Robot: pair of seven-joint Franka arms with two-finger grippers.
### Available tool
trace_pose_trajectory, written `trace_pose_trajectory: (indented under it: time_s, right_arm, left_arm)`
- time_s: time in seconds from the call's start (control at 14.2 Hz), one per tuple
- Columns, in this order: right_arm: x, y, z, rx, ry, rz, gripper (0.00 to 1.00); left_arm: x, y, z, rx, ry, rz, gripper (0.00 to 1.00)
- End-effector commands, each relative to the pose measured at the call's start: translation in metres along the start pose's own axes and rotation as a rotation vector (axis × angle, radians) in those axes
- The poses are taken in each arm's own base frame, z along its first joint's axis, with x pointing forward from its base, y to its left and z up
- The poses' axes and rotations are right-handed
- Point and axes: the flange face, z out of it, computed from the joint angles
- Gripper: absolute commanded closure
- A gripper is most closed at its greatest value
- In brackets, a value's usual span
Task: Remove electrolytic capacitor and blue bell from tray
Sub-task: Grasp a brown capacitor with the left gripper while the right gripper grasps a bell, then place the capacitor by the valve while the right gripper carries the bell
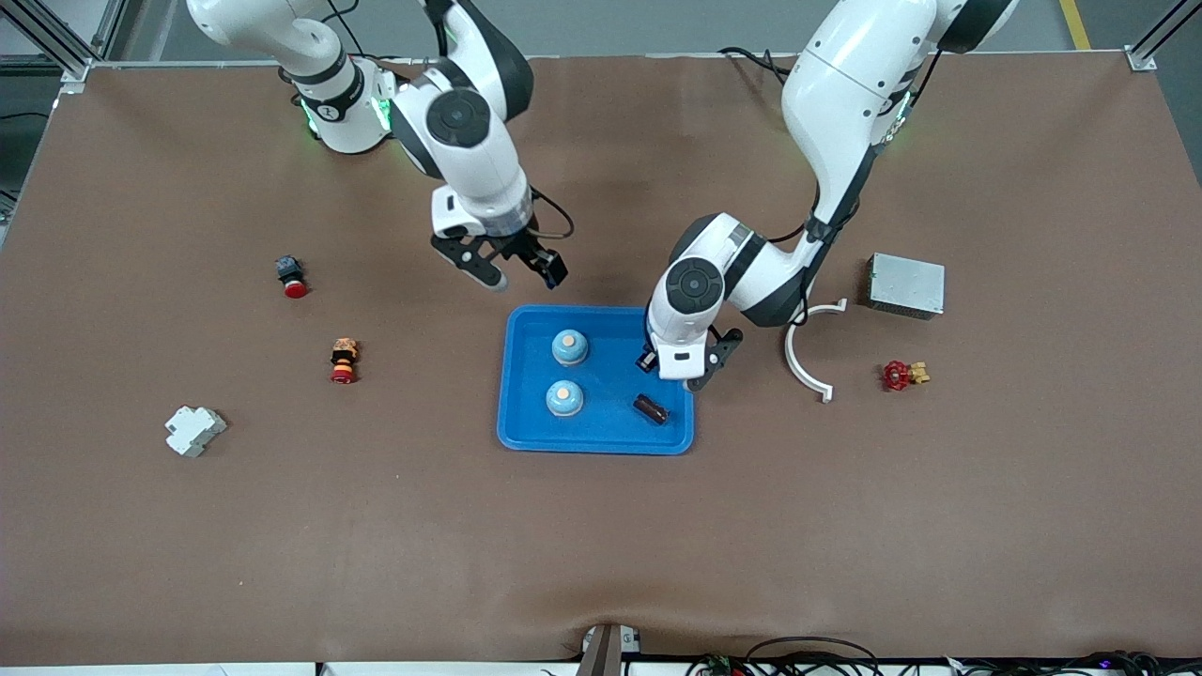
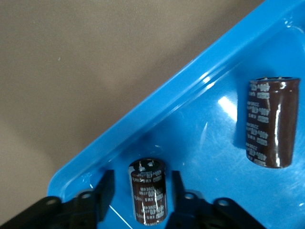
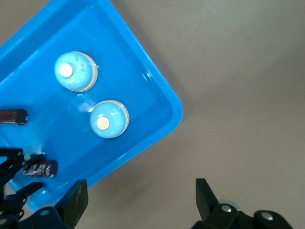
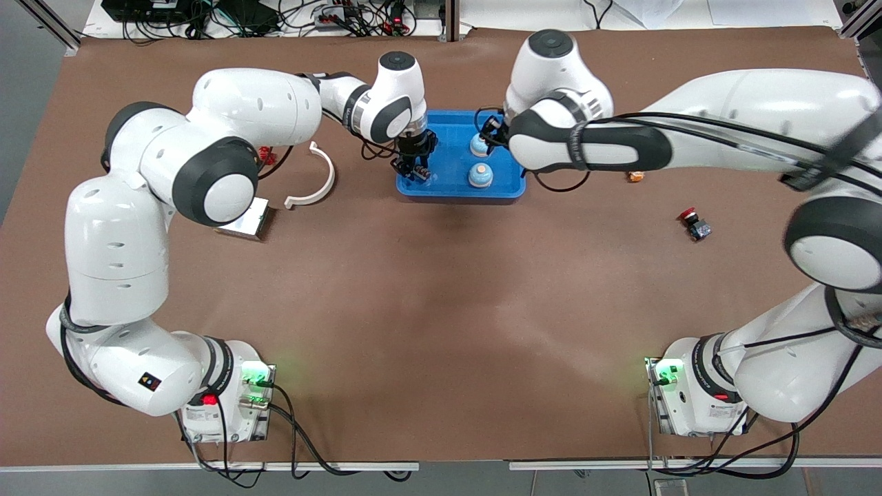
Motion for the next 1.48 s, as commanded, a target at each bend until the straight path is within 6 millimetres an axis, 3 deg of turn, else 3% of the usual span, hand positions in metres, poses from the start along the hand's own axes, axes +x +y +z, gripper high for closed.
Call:
trace_pose_trajectory:
  time_s: [0.0, 0.21, 0.35, 0.56, 0.63, 0.78, 0.99, 1.41]
  right_arm:
    - [0.001, -0.036, 0.034, -0.025, 0.032, 0.029, 0.0]
    - [0.005, -0.052, 0.06, -0.032, 0.046, 0.031, 0.0]
    - [0.009, -0.059, 0.072, -0.037, 0.049, 0.033, 0.0]
    - [0.015, -0.068, 0.094, -0.041, 0.059, 0.04, 0.0]
    - [0.015, -0.07, 0.099, -0.038, 0.06, 0.041, 0.0]
    - [0.017, -0.071, 0.107, -0.037, 0.061, 0.042, 0.0]
    - [0.017, -0.071, 0.117, -0.035, 0.07, 0.032, 0.0]
    - [0.024, -0.071, 0.139, -0.019, 0.079, 0.037, 0.0]
  left_arm:
    - [-0.009, 0.004, 0.0, -0.012, 0.006, 0.012, 1.0]
    - [-0.007, 0.007, -0.015, -0.03, 0.031, 0.042, 1.0]
    - [0.002, 0.008, -0.055, -0.067, 0.039, 0.02, 1.0]
    - [0.049, -0.007, -0.125, -0.059, 0.049, -0.031, 1.0]
    - [0.056, -0.01, -0.144, -0.078, 0.053, -0.038, 1.0]
    - [0.089, -0.023, -0.172, -0.085, 0.059, -0.087, 1.0]
    - [0.129, -0.051, -0.183, -0.041, 0.059, -0.08, 1.0]
    - [0.24, -0.14, -0.157, 0.036, 0.029, -0.054, 1.0]
